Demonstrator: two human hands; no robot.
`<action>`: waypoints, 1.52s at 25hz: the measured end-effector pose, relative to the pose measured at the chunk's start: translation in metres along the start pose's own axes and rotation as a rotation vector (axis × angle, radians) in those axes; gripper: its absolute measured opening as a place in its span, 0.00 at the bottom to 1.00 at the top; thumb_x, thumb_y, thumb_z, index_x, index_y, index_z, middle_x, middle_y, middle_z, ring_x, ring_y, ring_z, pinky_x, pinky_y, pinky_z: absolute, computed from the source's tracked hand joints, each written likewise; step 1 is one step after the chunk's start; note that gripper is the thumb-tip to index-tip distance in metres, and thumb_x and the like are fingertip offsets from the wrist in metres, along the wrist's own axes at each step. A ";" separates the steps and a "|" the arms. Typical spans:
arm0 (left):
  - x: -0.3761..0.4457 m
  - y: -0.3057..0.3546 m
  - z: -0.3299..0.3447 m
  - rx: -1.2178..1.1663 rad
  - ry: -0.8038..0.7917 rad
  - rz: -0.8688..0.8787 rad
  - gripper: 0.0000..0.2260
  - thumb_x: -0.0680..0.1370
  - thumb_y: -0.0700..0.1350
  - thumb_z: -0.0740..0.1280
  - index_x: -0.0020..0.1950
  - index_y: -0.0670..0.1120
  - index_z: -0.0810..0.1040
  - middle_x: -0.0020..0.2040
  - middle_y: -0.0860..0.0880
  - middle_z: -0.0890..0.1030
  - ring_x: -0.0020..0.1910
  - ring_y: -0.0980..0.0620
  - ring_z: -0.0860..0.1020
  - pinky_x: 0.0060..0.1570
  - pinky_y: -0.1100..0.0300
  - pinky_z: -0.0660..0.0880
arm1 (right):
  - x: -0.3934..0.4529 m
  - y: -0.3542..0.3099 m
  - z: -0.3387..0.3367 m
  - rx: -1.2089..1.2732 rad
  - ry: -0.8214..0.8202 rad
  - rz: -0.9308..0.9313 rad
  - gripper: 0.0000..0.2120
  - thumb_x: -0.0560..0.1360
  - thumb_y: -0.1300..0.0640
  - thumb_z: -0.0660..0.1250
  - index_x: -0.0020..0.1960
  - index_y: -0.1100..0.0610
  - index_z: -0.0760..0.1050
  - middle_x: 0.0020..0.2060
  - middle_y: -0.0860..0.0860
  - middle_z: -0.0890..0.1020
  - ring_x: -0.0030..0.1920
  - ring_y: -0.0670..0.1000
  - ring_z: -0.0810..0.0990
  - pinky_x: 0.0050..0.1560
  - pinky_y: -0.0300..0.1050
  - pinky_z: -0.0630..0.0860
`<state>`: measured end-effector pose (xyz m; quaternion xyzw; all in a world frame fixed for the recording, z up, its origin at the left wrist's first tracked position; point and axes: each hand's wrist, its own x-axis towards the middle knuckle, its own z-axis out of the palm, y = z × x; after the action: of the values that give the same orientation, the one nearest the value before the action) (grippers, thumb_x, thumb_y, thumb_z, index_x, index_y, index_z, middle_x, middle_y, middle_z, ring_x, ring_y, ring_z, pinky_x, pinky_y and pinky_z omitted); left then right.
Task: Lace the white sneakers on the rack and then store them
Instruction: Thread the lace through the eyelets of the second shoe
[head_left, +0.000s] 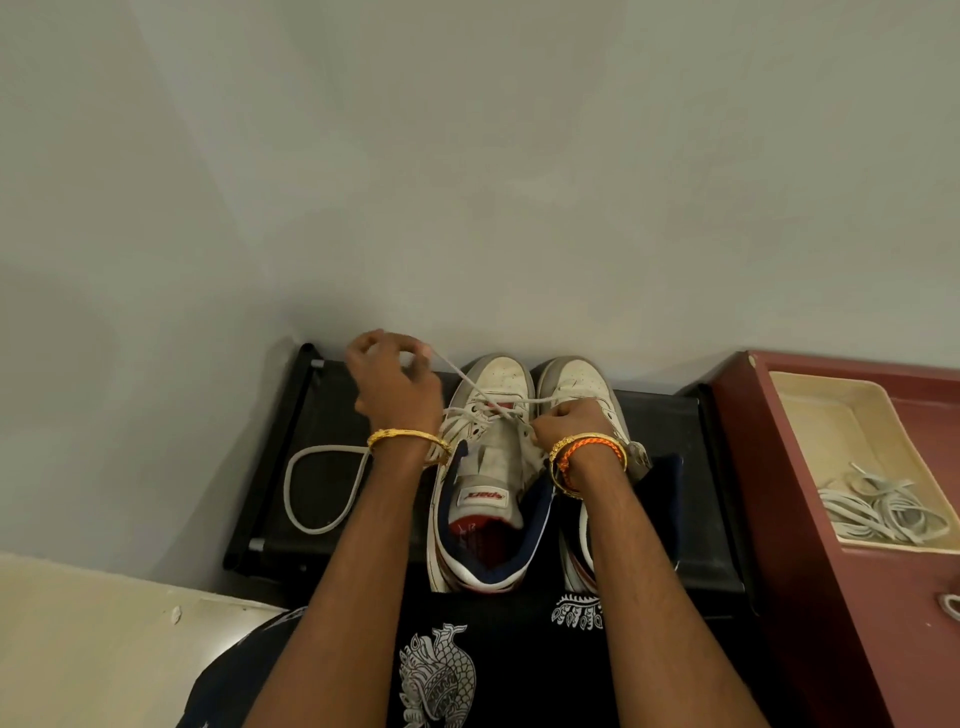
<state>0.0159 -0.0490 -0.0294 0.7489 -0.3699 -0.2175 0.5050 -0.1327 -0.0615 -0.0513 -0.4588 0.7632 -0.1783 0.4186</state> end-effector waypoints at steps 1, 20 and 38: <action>0.006 0.000 -0.006 -0.156 0.092 -0.023 0.05 0.77 0.35 0.63 0.46 0.45 0.74 0.58 0.45 0.71 0.54 0.45 0.77 0.56 0.56 0.74 | 0.000 0.000 0.000 0.002 0.005 0.002 0.05 0.71 0.63 0.66 0.44 0.63 0.81 0.34 0.55 0.79 0.40 0.55 0.77 0.41 0.43 0.72; -0.030 -0.005 0.051 0.837 -0.563 0.139 0.13 0.79 0.47 0.63 0.63 0.47 0.77 0.69 0.44 0.63 0.68 0.42 0.62 0.66 0.43 0.62 | 0.001 0.000 -0.001 -0.046 -0.015 -0.066 0.07 0.72 0.63 0.64 0.45 0.63 0.80 0.38 0.56 0.79 0.41 0.54 0.76 0.42 0.43 0.72; 0.004 -0.007 0.017 0.101 -0.328 -0.064 0.06 0.76 0.44 0.66 0.51 0.45 0.75 0.43 0.48 0.77 0.41 0.51 0.76 0.40 0.60 0.74 | 0.002 -0.001 -0.002 -0.013 -0.052 -0.021 0.05 0.72 0.65 0.65 0.47 0.63 0.78 0.33 0.53 0.75 0.39 0.52 0.74 0.41 0.42 0.70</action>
<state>0.0090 -0.0611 -0.0428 0.7391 -0.4338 -0.3338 0.3925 -0.1338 -0.0636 -0.0506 -0.4739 0.7483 -0.1656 0.4336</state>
